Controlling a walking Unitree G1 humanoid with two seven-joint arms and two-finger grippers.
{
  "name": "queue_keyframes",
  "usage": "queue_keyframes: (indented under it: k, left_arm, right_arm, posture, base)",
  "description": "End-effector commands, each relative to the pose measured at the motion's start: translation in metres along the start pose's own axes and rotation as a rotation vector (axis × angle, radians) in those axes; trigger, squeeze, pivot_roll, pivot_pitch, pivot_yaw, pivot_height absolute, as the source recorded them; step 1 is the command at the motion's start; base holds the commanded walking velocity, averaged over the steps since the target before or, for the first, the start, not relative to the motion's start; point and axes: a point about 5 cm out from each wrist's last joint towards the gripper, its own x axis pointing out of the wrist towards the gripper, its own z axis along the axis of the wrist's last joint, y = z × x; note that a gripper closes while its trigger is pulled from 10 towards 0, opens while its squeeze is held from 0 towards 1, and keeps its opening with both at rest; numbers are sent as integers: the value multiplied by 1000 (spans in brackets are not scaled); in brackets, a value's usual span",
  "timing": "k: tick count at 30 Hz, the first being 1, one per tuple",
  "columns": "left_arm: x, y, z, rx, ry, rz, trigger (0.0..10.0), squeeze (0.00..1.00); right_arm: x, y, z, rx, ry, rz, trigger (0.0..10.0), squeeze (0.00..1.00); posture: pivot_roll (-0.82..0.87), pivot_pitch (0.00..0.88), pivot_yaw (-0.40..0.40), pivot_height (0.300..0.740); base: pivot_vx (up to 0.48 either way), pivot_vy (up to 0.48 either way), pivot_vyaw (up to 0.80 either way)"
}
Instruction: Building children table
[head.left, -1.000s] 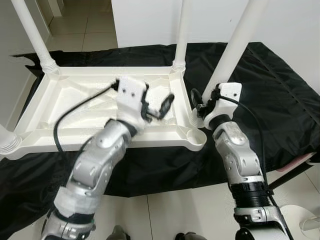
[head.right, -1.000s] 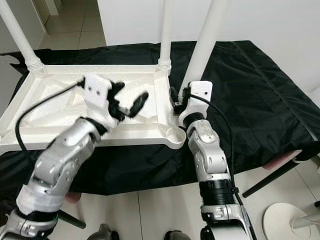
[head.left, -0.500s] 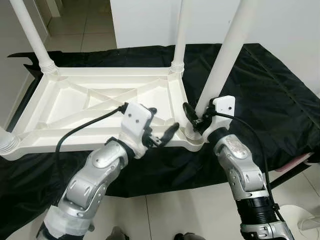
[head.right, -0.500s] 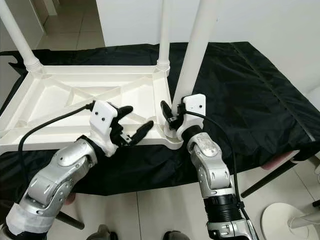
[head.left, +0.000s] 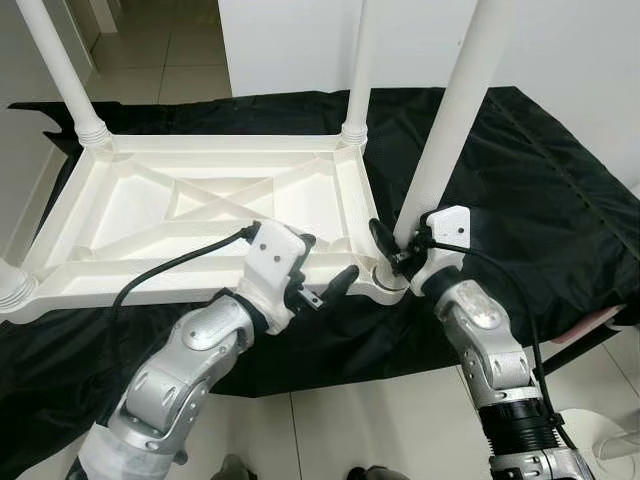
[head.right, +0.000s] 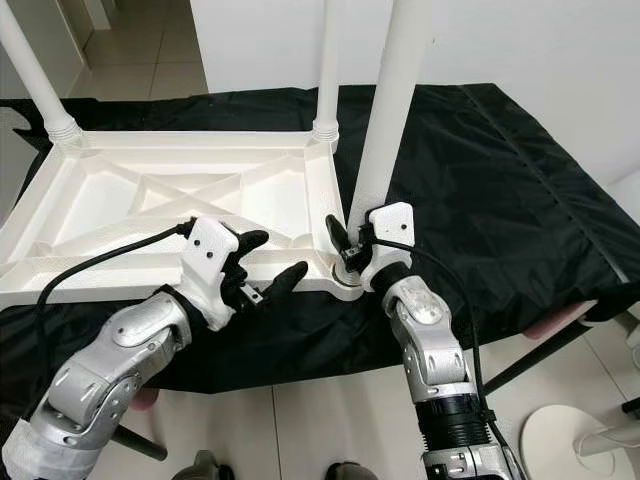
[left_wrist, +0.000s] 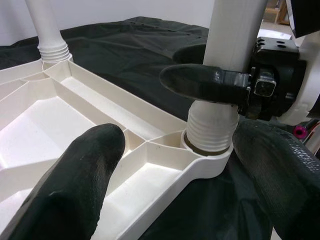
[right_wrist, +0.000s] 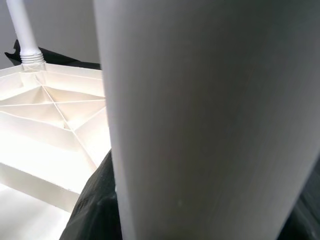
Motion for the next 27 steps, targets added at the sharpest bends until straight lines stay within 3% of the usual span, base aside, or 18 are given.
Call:
queue_keyframes:
  k: [1,17,27]
  left_arm:
    - [-1,-8,-1,-11,10,-71,10000,0]
    - [-5,-3,1,-50,62,-41,10000,0]
    - [-5,-1,3,-52,64,-29,10000,0]
  right_arm:
    - [-2,0,-15,12,70,5,10000,0]
    - [-5,7,-29,-82,63,176,10000,0]
    - [-13,10,-36,-71,59,222,10000,0]
  posture:
    - [-4,110,-11,740]
    - [13,126,-5,740]
    - [9,125,-4,740]
  base:
    - [0,0,0]
    - [0,0,0]
    - [0,0,0]
